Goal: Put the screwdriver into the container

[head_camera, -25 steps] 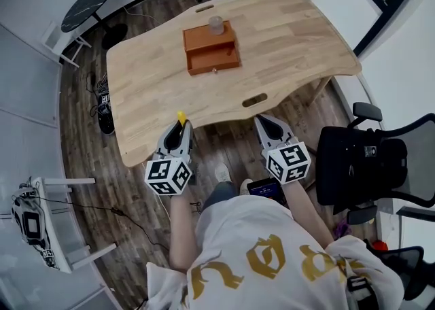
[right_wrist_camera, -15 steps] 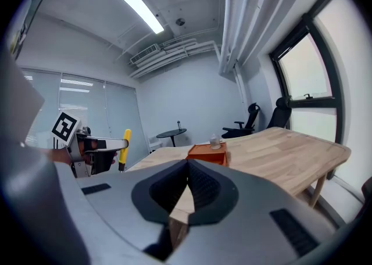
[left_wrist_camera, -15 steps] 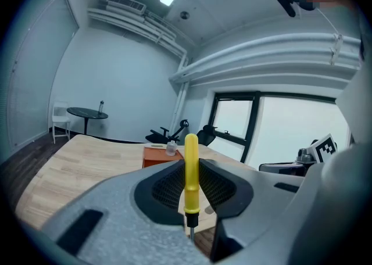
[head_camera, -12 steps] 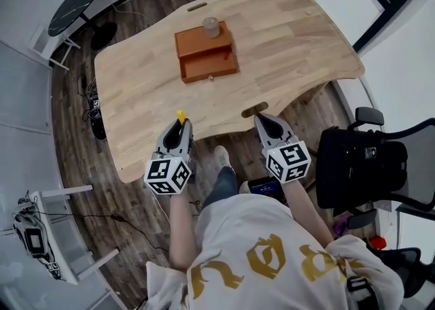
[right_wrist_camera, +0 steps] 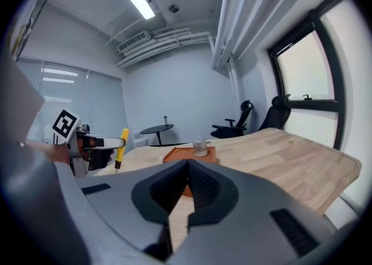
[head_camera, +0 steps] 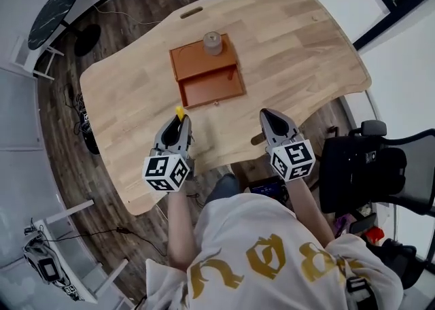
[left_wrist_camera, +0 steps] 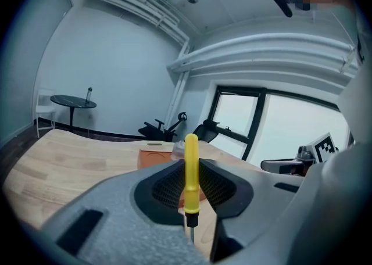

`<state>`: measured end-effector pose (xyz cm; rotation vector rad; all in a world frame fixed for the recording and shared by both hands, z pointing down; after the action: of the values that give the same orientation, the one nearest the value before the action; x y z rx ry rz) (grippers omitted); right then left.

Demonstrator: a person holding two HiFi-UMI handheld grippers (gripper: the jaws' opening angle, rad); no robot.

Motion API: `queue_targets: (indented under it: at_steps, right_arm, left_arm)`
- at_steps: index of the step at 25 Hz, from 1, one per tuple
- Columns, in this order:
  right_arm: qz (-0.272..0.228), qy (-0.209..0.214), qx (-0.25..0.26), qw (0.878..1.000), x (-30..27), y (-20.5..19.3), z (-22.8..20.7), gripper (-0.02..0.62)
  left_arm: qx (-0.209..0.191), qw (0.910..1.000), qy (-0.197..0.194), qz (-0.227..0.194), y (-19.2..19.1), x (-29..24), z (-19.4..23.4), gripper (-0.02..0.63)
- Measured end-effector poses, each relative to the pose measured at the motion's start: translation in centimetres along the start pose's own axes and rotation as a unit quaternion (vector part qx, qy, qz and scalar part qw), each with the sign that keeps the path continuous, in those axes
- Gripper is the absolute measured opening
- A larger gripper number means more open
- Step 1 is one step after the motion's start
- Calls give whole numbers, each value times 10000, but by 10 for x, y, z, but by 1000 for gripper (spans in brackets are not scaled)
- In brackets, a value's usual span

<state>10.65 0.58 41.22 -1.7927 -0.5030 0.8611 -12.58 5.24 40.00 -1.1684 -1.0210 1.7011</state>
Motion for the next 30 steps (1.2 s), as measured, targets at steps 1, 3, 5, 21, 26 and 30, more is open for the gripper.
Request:
queue_targets:
  at_steps: [1,3,5,21,26,30]
  right_arm:
    - [25,-57,-25,10000,-9,1,-3,11]
    - [78,-124,-44,9999,-26,4,-7,11]
    - [137,-167,-30,9998,-43,5,-9,11]
    - [222,-411,-151,9988,-87,3,-3,11]
    - [182,-385,-121,9990,-88,11,-4,11]
    - [91,-282,-45,9996,-98,20,-5,11]
  left_arm:
    - [21,10000,-36,43,1,-9,7,75]
    - [50,9998,-112,126,2,-27,20,75]
    - [53,9996,-203,176,5,-43,31,75]
    - [68,9975,-690,168,21,-91,61,75]
    - [-6,9975,-702,79,35,-92,58,75]
    - [-85,9978,-659,-15,45,-95,59,75]
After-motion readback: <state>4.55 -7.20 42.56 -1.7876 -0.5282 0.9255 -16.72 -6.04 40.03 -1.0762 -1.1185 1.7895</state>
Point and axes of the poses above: the fingertips, and each gripper's own axes: x backward along the fingers, z to its left, y out of its top, the point moved 2 cm from there along x, backward along the fingers, and after that the axes turned 2 degrees about -x, right-handed, at the moved point
